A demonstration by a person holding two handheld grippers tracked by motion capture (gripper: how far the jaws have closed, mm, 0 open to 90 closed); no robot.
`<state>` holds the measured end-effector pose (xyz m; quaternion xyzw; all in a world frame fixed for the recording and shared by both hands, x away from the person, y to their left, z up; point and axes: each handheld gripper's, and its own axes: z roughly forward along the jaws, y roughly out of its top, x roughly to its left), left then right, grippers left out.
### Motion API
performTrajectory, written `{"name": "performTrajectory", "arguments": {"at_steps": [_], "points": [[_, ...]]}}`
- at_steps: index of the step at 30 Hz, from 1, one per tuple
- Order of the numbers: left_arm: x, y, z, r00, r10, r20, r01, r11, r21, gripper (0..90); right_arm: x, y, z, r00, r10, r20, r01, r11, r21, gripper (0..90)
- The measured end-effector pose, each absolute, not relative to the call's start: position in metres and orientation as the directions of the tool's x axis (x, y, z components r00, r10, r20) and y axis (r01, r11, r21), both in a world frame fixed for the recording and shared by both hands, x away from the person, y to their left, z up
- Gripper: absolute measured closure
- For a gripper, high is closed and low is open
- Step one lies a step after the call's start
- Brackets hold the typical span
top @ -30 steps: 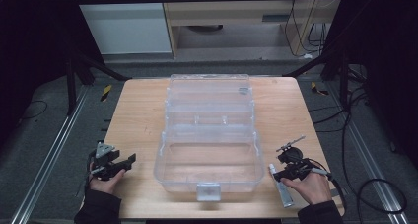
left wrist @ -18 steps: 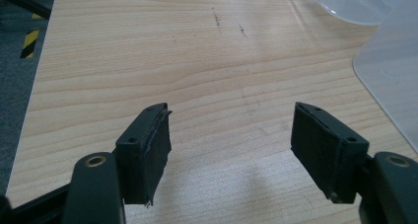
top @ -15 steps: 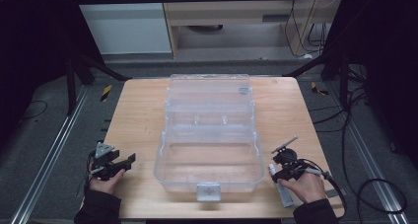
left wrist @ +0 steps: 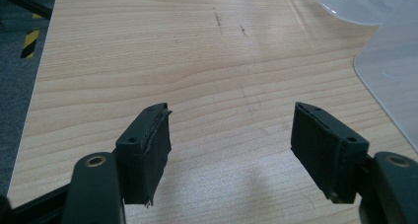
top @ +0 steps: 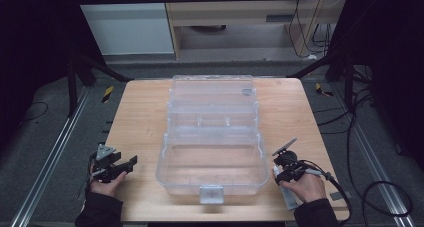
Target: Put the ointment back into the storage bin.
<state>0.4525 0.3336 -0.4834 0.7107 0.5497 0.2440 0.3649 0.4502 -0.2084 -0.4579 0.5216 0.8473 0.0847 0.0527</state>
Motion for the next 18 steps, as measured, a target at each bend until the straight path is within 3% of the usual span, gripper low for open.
{"name": "performTrajectory", "arguments": {"at_steps": [18], "points": [[0.4523, 0.3336, -0.4831, 0.275, 0.96, -0.054, 0.601, -0.128, 0.789, 30.9, 0.4548, -0.2054, -0.4654, -0.457, 0.889, 0.003, 0.878, 0.451, 0.161, 69.6]]}}
